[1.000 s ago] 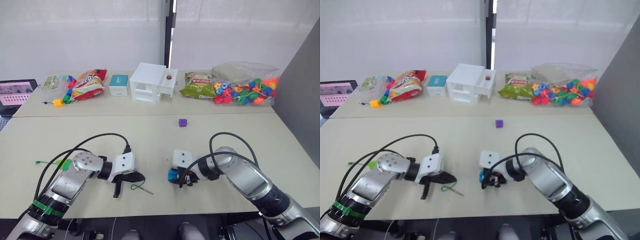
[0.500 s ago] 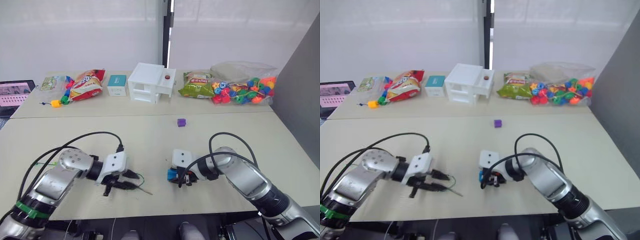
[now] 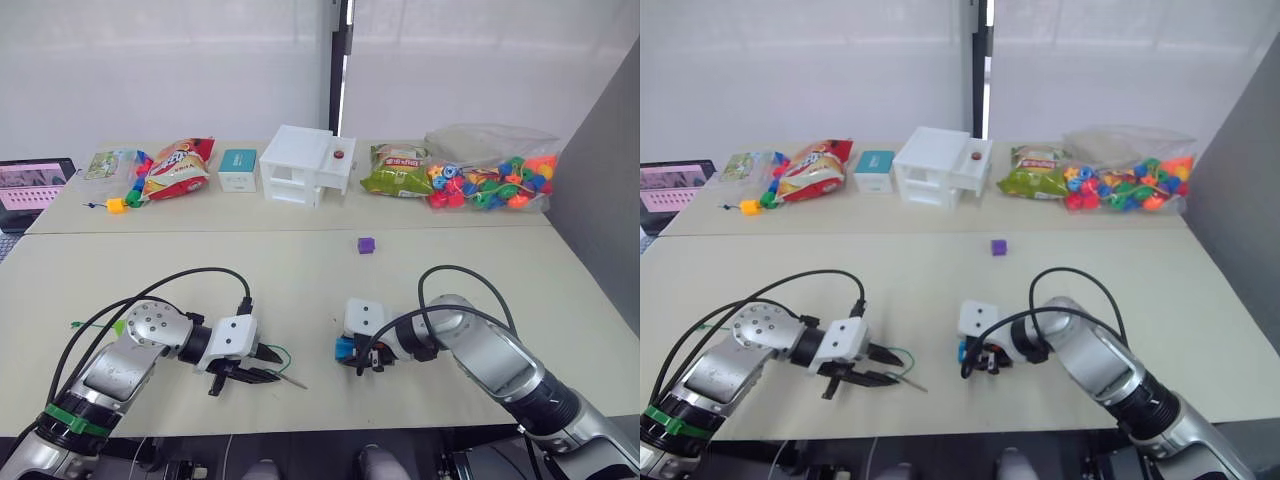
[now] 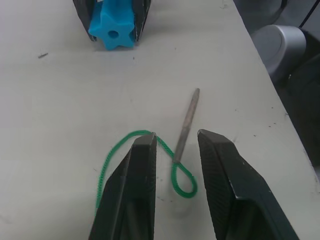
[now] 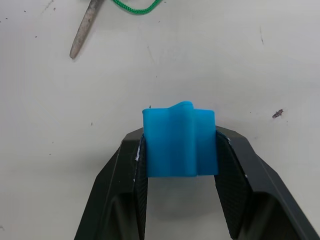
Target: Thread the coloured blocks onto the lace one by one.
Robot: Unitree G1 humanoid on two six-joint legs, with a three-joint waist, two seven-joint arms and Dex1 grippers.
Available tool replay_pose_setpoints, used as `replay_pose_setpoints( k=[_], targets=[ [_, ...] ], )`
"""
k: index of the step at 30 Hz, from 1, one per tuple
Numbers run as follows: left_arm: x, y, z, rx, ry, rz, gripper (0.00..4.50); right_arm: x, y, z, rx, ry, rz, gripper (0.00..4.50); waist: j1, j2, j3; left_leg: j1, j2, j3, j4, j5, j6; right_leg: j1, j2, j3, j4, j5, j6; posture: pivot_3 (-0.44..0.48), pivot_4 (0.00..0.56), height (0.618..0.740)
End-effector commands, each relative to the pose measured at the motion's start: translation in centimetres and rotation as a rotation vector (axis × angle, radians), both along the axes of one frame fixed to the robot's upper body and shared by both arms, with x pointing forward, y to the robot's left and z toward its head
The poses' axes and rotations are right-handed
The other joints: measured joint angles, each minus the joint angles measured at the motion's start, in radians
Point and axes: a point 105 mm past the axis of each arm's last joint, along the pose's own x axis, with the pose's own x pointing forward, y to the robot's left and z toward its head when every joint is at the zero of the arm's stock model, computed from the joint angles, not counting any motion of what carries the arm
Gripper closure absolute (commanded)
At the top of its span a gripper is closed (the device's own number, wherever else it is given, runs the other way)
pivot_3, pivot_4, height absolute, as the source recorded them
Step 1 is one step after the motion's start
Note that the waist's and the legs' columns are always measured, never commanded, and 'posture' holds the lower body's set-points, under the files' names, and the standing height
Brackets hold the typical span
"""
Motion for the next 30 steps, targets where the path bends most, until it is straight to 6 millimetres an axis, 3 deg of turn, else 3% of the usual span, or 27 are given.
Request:
replay_pose_setpoints(
  k=[1,6,11,16,22,30],
  targets=[
    [-0.2,-0.2,-0.3,0.017,-0.012,-0.034,3.09,-0.2,0.0,0.6,0.019,-0.009,0.004,3.17,-0.001,0.000,0.000,0.000,0.000,0.000,0.000,0.000,0.000,0.000,0.000,0.000,0.000,0.000,0.000,0.000,0.150,0.740],
    [-0.4,-0.1,-0.9,0.050,-0.032,-0.056,3.09,-0.1,0.0,0.7,0.023,-0.010,0.001,3.17,0.000,0.000,0.000,0.000,0.000,0.000,0.000,0.000,0.000,0.000,0.000,0.000,0.000,0.000,0.000,0.000,0.150,0.740],
    [-0.6,0.1,-1.8,0.073,-0.042,-0.069,4.48,0.0,0.0,0.8,0.026,-0.013,-0.002,3.17,0.000,0.000,0.000,0.000,0.000,0.000,0.000,0.000,0.000,0.000,0.000,0.000,0.000,0.000,0.000,0.000,0.150,0.740],
    [-0.4,0.1,-1.6,0.050,-0.045,-0.053,4.50,0.0,0.0,0.8,0.026,-0.013,-0.002,3.17,0.000,0.000,0.000,0.000,0.000,0.000,0.000,0.000,0.000,0.000,0.000,0.000,0.000,0.000,0.000,0.000,0.150,0.740],
    [1.2,-1.0,1.4,-0.004,-0.043,0.048,4.50,0.0,0.1,0.7,0.026,-0.012,0.002,3.17,0.001,0.000,0.000,0.000,0.000,0.000,0.000,0.000,0.000,0.000,0.000,0.000,0.000,0.000,0.000,0.000,0.150,0.740],
    [2.6,-2.2,1.7,0.041,-0.063,0.097,4.50,0.0,0.3,0.8,0.029,-0.016,0.008,3.17,-0.003,0.000,0.000,0.000,0.000,0.000,0.000,0.000,0.000,0.000,0.000,0.000,0.002,0.000,0.000,0.000,0.150,0.740]
  ],
)
